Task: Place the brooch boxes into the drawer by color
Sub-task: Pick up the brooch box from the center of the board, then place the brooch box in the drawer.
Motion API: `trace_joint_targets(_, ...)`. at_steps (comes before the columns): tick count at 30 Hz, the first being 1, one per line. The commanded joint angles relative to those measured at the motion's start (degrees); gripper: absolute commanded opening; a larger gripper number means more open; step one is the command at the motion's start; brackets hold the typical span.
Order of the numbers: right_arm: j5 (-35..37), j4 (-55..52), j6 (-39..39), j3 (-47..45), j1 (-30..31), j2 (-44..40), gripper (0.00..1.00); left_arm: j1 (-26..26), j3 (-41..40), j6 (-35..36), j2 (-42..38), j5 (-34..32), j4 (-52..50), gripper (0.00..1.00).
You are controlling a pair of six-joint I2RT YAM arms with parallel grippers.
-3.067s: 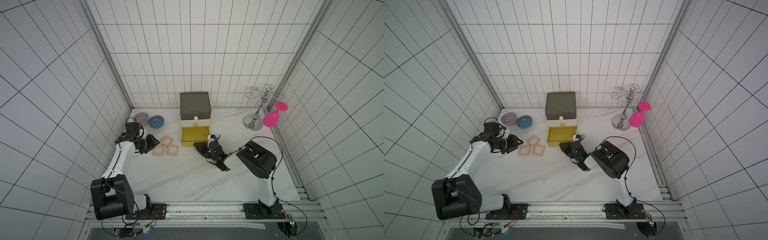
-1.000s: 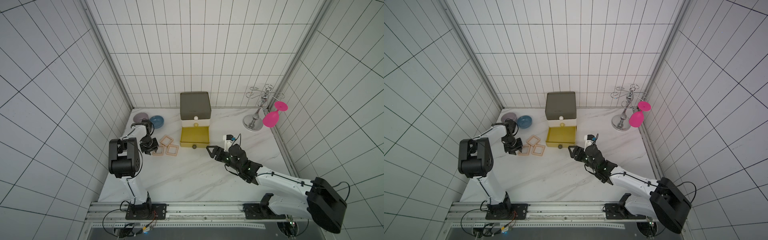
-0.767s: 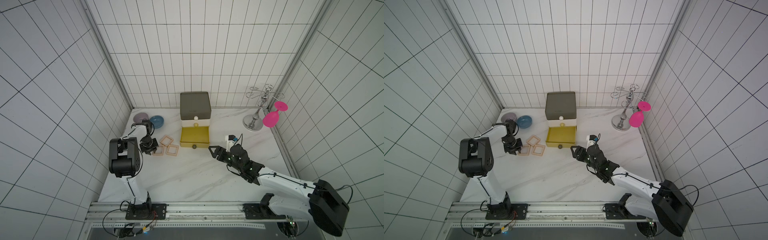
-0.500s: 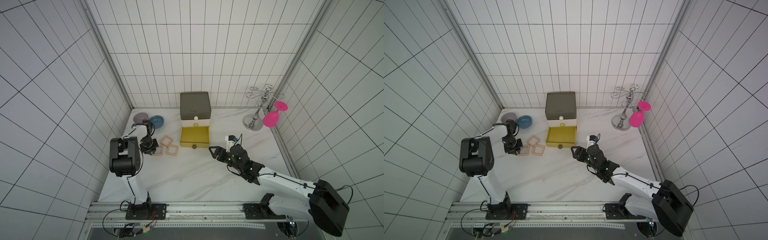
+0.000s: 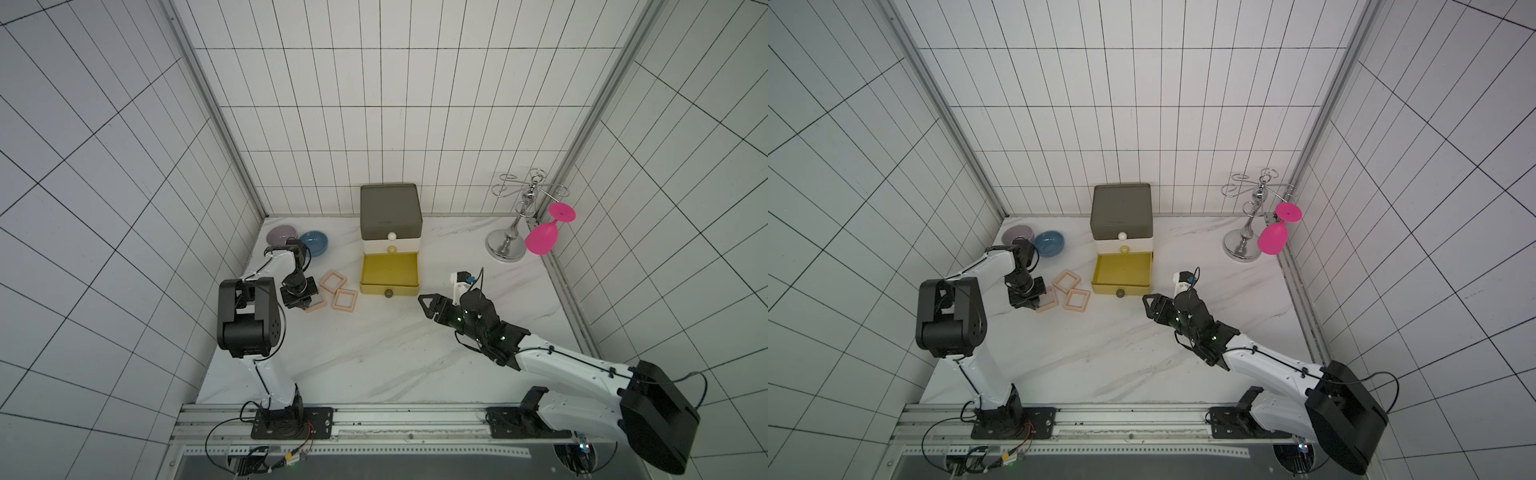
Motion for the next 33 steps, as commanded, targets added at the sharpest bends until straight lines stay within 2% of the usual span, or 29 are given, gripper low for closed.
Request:
trace_joint_targets(1, 1.68, -1.88, -1.87, -0.79, -0.40, -1.98, 0.71, -1.93, 1.76, -0.31, -7.61, 4.73, -0.63, 0.00)
trace_joint_targets(3, 2.06, -1.57, -1.87, -1.43, -0.76, -2.51, 0.71, -3.91, 3.51, -0.48, -9.64, 8.16, -0.79, 0.00)
trace_joint_targets(8, 2.06, -2.44, -2.22, -1.57, -1.66, -3.46, 0.71, -12.70, 9.00, -1.61, -10.03, 7.66, -1.03, 0.00)
trace_joint_targets(15, 2.74, -4.96, -2.44, -2.51, -2.69, -6.76, 0.71, -20.72, 16.43, -1.92, -2.93, 4.40, 0.34, 0.00)
trace_joint_targets(23, 4.93, -8.53, -2.22, -5.14, -3.57, -12.85, 0.72, -23.19, 21.09, 0.55, 6.04, 1.09, 0.77, 0.00)
trace_joint_targets(33, 4.86, -10.63, -2.48, -5.45, -4.32, -14.03, 0.73, -24.15, 21.45, 2.04, 10.35, 0.91, 4.32, 0.00)
